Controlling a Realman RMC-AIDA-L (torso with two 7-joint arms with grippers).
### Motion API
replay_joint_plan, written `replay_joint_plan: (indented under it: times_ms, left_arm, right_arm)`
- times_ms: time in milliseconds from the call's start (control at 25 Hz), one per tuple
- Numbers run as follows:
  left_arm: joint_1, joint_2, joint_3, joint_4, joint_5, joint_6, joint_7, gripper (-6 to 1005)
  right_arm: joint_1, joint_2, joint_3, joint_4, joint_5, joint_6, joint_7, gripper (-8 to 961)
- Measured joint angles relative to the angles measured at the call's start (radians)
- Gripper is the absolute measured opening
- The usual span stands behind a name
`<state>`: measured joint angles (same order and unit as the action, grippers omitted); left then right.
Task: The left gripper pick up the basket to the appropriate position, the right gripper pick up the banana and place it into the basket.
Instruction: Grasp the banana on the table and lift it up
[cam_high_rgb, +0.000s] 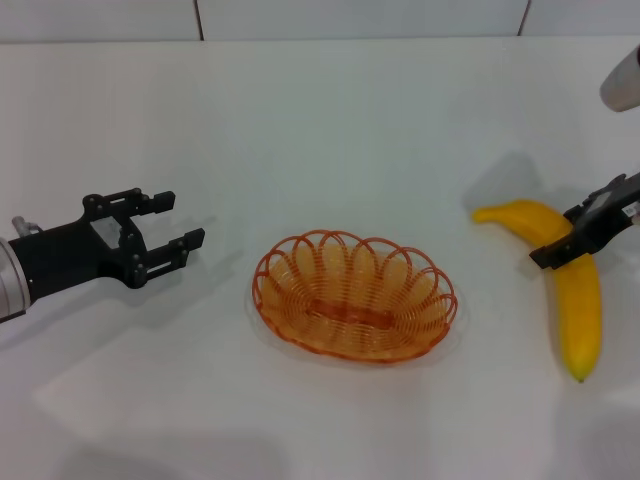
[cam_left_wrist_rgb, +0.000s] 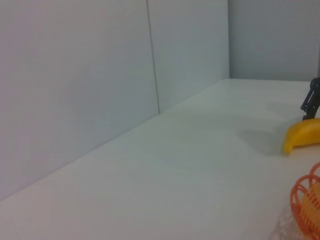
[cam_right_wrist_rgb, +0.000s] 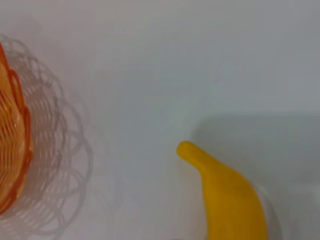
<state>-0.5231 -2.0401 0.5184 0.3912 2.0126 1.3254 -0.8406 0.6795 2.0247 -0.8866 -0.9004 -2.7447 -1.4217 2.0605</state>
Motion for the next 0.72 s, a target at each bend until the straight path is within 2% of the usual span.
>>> replay_joint_plan:
  times_ms: [160,360,600,720]
  left_arm:
    - [0.0,0.0,0.0,0.0,0.0,0.0,0.0,617]
    - [0.0,0.0,0.0,0.0,0.0,0.0,0.0,617]
    - [0.0,0.001,0.0,0.0,0.0,0.0,0.0,617]
    - [0.001,0.001,0.0,0.0,0.0,0.0,0.0,617]
  right_arm:
    - [0.0,0.0,-0.011,0.0,0.0,0.003,0.0,877]
    - [0.0,0.001,-0.011,-0.005,0.008,-0.001,-0.003,783]
    - [0.002,0.002,-0.011,-0.009,0.01,-0.004,-0.001,550]
    - [0.002,0.002,-0.011,-0.009,0.011,-0.004,-0.001,520]
